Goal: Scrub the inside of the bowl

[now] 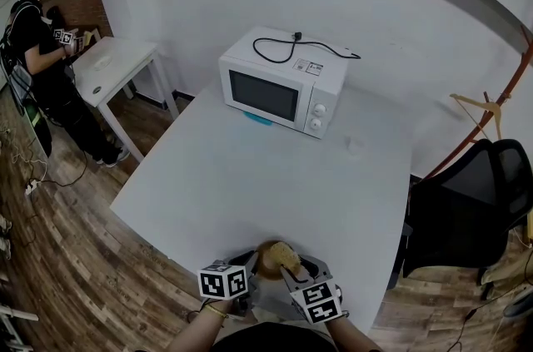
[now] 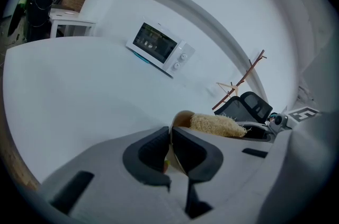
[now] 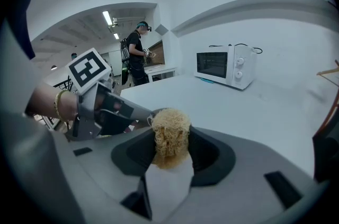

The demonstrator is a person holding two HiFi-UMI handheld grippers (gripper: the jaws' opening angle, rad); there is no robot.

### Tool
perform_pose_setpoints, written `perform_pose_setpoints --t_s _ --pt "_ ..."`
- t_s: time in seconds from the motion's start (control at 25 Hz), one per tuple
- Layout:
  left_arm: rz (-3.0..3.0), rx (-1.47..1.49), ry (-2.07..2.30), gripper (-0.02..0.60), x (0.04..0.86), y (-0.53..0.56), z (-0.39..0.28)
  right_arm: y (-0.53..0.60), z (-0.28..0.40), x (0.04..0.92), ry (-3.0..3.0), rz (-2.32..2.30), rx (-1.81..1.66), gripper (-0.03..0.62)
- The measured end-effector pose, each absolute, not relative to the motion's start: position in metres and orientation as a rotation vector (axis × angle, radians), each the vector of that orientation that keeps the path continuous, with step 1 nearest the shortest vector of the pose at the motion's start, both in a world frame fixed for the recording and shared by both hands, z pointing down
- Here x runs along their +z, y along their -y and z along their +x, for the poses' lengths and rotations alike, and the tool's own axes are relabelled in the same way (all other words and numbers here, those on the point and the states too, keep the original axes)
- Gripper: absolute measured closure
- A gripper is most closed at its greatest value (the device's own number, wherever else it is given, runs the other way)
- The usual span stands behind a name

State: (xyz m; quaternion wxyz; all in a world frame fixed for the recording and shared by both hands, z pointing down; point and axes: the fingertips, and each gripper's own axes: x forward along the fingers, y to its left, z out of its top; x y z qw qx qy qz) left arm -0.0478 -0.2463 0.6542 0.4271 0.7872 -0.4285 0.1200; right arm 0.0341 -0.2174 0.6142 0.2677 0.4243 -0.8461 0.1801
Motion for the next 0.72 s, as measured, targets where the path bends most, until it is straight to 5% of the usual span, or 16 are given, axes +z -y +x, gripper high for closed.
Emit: perform_pose_setpoints --t_s 0.72 --pt "2.018 0.266 1.062 0.546 0.635 0.240 -0.044 0.217 0.013 0.617 2.289 1.056 0.450 0.419"
